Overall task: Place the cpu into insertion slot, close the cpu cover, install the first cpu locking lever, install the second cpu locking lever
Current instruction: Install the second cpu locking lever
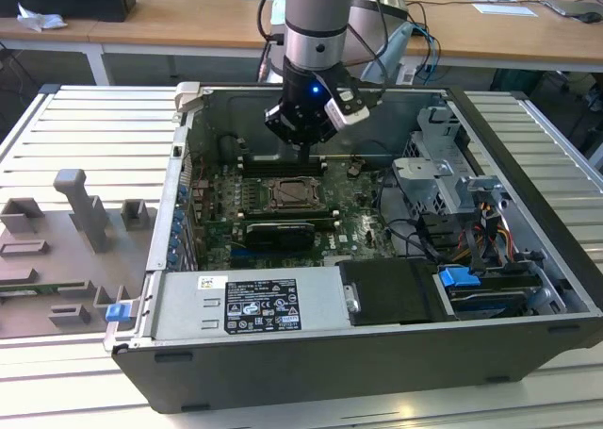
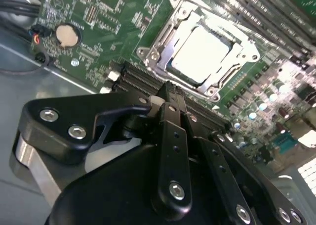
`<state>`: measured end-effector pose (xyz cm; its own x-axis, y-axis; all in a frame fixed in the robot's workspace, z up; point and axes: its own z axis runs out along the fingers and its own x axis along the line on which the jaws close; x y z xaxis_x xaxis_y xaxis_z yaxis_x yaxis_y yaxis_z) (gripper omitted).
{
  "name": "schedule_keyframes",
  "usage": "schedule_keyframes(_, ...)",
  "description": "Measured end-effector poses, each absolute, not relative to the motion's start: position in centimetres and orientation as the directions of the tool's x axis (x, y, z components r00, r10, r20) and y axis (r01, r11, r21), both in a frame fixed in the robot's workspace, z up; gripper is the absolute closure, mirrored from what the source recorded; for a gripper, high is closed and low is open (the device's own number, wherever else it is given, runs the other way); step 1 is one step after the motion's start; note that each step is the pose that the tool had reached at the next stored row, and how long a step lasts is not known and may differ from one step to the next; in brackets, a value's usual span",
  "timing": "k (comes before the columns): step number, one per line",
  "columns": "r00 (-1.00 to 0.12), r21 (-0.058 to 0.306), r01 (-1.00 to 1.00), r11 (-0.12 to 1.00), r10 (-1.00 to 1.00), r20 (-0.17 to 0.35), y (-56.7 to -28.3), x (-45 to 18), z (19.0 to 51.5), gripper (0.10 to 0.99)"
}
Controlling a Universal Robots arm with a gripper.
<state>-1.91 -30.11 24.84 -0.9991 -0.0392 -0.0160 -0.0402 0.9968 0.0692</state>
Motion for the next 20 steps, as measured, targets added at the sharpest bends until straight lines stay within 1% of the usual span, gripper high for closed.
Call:
schedule_keyframes(4,-0.999,0.071,-0.040,0.997,-0.039,-0.013,-32.1,-1.9,24.8,0.980)
schedule_keyframes(7,-0.999,0.071,-0.040,0.997,-0.039,-0.012,-33.0,-1.9,24.8,0.980)
schedule_keyframes(20,-0.999,0.072,-0.038,0.997,-0.037,-0.007,-35.0,-1.9,24.8,0.980)
